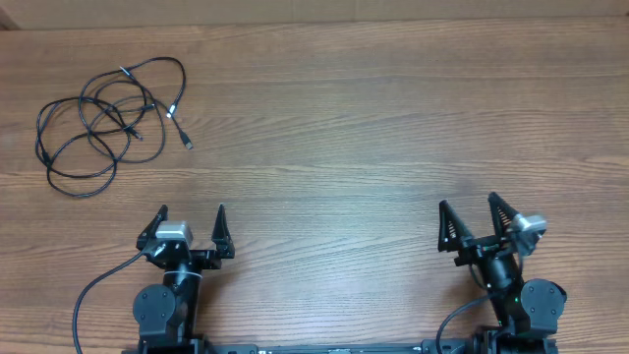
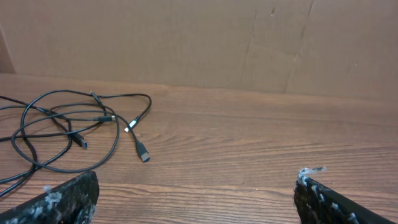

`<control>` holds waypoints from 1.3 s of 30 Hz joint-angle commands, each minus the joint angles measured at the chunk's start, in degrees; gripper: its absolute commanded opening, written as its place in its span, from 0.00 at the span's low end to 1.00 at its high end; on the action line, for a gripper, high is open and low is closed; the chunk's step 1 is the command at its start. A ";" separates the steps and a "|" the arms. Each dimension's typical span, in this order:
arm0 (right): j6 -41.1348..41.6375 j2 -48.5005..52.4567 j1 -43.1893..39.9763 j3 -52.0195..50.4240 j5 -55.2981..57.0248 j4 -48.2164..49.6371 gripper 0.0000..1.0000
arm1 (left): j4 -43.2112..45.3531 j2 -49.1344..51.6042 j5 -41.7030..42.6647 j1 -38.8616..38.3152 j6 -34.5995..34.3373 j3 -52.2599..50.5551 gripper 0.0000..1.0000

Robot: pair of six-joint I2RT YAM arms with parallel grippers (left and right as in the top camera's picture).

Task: Untangle cables

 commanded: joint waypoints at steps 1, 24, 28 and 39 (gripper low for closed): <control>-28.00 -0.52 -0.33 -0.59 0.42 0.00 1.00 | -0.15 -0.63 -0.79 -0.15 1.73 -0.26 0.99; -34.93 -0.52 -0.33 -0.59 0.42 0.02 1.00 | -0.15 -0.63 -0.79 -0.15 1.73 -0.26 1.00; -34.93 -0.52 -0.33 -0.59 0.42 0.02 1.00 | -0.15 -0.63 -0.79 -0.15 1.73 -0.26 1.00; -34.93 -0.52 -0.33 -0.59 0.42 0.04 1.00 | -0.15 -0.63 -0.79 -0.15 1.70 -0.26 1.00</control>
